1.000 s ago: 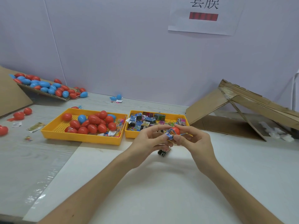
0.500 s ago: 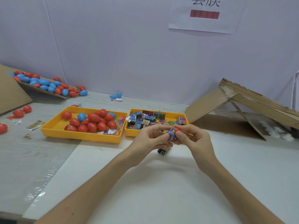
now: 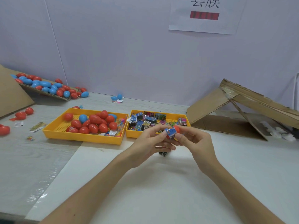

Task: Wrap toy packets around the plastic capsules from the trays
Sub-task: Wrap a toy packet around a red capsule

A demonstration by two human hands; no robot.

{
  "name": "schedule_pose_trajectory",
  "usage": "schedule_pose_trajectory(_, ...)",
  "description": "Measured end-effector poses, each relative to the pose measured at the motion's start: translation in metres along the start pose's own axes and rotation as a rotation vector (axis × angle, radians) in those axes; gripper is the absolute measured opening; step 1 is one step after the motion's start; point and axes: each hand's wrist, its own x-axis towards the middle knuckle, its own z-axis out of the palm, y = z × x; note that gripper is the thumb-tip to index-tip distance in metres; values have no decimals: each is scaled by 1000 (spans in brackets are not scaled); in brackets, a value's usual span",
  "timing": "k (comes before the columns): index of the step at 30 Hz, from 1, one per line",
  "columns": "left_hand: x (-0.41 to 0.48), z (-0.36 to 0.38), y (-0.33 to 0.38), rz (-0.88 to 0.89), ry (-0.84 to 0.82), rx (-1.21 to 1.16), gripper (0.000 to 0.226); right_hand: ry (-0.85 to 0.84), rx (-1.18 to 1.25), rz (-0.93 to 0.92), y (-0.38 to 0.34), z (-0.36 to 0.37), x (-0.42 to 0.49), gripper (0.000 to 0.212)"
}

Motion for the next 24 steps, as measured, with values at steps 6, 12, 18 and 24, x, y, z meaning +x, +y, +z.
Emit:
schedule_pose_trajectory(6, 0, 0, 1, -19, -8, 3, 35, 29, 8, 2, -2, 0, 0, 22)
schedule_pose_trajectory(12, -1, 3, 2, -18, -33, -81, 35, 84, -22, 4, -1, 0, 2, 33)
schedule_pose_trajectory(18, -1, 3, 2, -40, -54, -35, 41, 98, -25, -28, -1, -1, 2, 19)
schedule_pose_trajectory(24, -2, 3, 0, -34, -65, 16, 30, 108, -20, -20, 0, -4, 3, 15)
